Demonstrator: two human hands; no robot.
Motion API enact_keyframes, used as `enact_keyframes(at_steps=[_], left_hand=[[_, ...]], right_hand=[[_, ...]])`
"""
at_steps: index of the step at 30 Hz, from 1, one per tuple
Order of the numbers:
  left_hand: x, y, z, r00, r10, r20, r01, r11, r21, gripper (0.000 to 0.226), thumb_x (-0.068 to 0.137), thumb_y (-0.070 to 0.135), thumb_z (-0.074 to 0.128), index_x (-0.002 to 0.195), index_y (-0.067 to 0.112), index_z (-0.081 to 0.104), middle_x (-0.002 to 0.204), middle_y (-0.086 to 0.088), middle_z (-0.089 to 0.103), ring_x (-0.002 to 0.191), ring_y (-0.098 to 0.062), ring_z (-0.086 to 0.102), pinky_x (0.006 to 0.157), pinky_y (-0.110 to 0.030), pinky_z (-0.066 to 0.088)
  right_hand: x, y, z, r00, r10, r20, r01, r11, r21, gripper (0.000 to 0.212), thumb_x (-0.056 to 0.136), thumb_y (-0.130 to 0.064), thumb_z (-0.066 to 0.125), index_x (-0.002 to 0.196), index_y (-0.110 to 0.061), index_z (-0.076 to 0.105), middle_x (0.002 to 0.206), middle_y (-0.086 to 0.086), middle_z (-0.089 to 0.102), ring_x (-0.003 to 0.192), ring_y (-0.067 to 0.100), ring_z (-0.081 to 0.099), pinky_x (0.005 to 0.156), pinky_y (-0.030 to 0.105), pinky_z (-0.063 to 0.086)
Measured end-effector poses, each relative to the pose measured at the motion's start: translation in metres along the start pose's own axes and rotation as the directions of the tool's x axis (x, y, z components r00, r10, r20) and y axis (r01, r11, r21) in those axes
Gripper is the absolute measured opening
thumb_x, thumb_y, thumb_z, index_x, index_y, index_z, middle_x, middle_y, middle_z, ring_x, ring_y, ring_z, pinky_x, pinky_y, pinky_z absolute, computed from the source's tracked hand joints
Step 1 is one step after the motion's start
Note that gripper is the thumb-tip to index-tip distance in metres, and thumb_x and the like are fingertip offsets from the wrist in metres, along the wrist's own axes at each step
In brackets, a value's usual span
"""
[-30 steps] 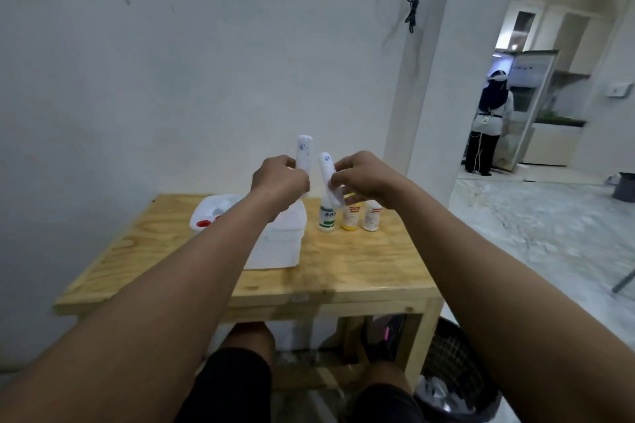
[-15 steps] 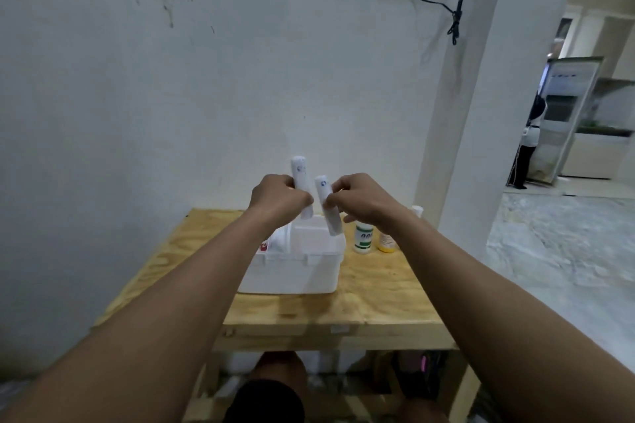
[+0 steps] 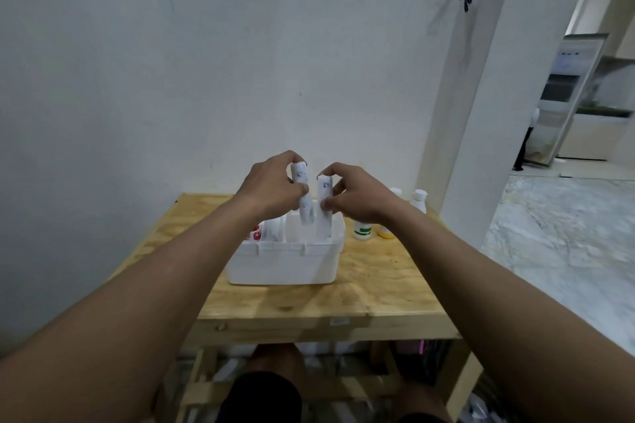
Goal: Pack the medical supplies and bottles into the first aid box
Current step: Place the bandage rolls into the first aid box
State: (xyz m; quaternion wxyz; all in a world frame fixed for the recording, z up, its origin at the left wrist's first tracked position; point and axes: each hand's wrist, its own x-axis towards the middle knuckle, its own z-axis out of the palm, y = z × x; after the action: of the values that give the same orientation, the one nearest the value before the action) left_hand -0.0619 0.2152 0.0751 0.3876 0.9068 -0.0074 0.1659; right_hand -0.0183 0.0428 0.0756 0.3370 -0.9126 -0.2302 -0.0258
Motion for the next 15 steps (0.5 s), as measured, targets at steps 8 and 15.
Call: enact_keyframes(at_steps=[8,15], left_hand=[[0.003,-0.009,-0.002,0.994,0.027,0.108,-0.039,0.994,0.105,0.024,0.085,0.023,0.073,0.109,0.028,0.073,0.094,0.002,0.073,0.085,-0.01,0.064,0.064,-0.021,0.043],[0.005,-0.011,0.004,0.973,0.008,0.229,-0.075,0.956,0.284,0.027,0.08,0.021,0.071,0.105,0.03,0.076,0.101,0.005,0.066,0.095,-0.016,0.062,0.076,-0.029,0.052]], right_hand=[[0.005,0.013,0.008,0.997,0.007,0.083,-0.001,0.997,-0.071,0.029,0.084,-0.02,0.071,0.112,-0.025,0.073,0.099,0.002,0.074,0.09,0.015,0.067,0.081,0.035,0.055],[0.005,0.016,0.013,0.988,0.03,0.151,-0.003,0.984,-0.178,0.033,0.081,-0.017,0.068,0.113,-0.023,0.076,0.106,0.0,0.074,0.096,0.017,0.066,0.086,0.036,0.056]])
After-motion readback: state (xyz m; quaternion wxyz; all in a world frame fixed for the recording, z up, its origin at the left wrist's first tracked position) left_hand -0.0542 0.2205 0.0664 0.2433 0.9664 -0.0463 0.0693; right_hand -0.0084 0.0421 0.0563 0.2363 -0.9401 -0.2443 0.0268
